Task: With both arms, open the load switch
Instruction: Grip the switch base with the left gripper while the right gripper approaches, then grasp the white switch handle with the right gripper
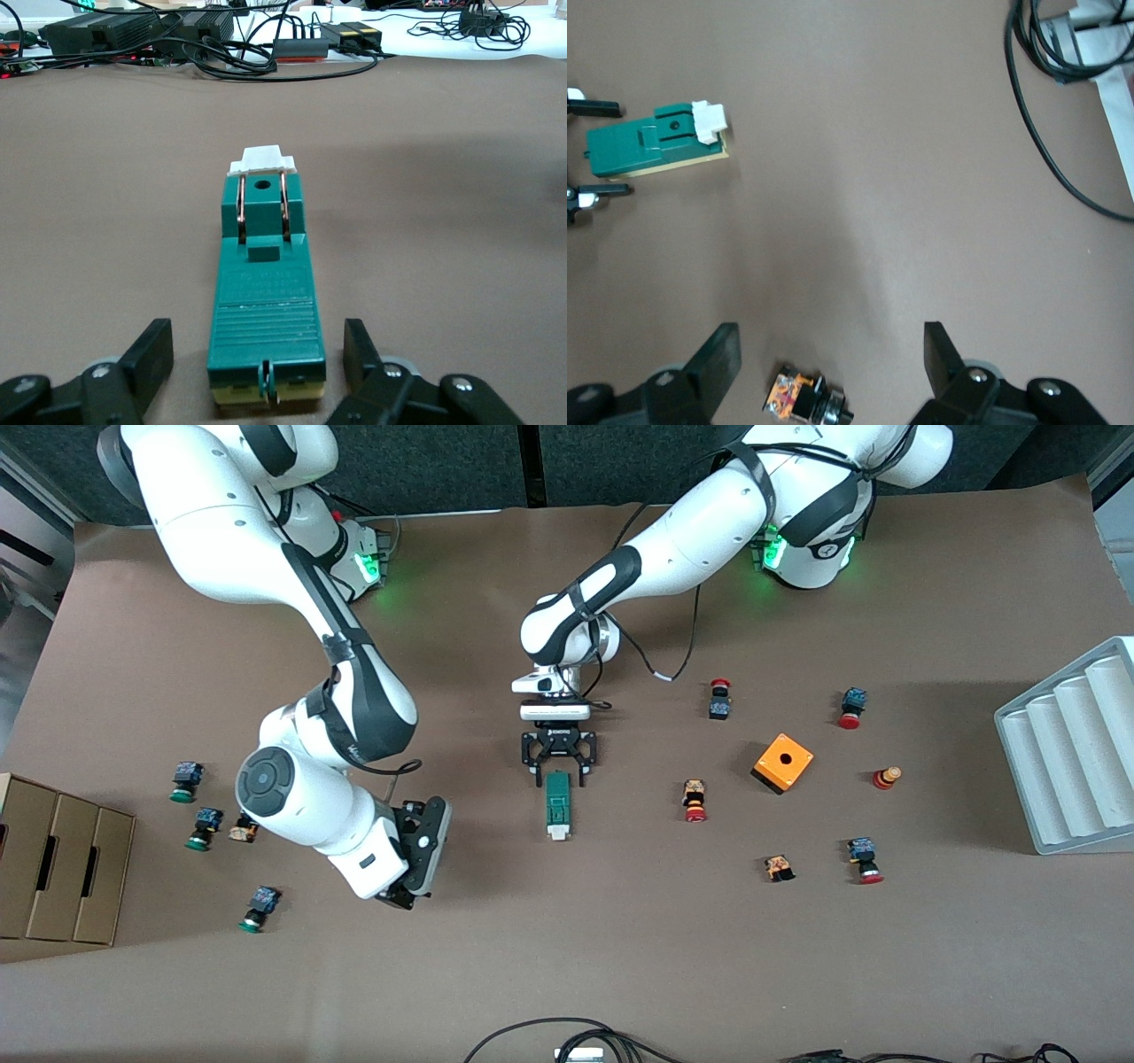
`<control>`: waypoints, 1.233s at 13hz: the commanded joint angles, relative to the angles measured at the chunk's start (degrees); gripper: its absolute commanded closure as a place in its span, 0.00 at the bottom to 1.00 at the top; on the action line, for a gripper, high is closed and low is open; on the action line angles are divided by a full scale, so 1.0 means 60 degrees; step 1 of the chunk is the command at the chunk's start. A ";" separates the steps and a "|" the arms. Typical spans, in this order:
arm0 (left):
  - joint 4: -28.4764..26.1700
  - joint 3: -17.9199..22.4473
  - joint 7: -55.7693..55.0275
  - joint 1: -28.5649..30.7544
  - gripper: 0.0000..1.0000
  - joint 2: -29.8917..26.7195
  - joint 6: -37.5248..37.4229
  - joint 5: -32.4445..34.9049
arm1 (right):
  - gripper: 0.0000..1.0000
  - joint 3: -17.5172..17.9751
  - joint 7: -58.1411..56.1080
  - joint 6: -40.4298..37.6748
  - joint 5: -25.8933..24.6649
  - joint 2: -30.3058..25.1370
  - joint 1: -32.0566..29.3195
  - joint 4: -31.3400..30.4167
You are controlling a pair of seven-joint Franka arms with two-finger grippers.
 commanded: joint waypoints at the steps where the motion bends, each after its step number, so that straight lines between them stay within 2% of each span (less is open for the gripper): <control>1: 0.0188 0.0068 -0.0179 -0.0161 0.24 0.0061 -0.0207 0.0172 | 0.07 -0.0081 -0.0137 0.0270 -0.0135 0.0374 0.0462 0.0344; 4: 0.0187 0.0068 -0.0457 -0.0277 0.28 0.0061 -0.0308 0.0317 | 0.07 -0.0095 -0.0021 0.0781 -0.0120 0.0755 0.0975 0.0344; 7: 0.0188 0.0243 -0.0516 -0.0249 0.28 0.0076 -0.0309 0.0903 | 0.07 -0.0139 0.0024 0.1251 -0.0105 0.1004 0.1342 0.0344; 12: 0.0173 0.0259 -0.0501 -0.0381 0.28 0.0252 -0.0324 0.1007 | 0.08 -0.0183 0.0039 0.1486 -0.0105 0.1473 0.1781 0.0461; 16: 0.0217 0.0273 -0.0472 -0.0366 0.28 0.0267 -0.0309 0.1065 | 0.07 -0.0534 0.0068 0.1999 -0.0090 0.1985 0.2352 0.0768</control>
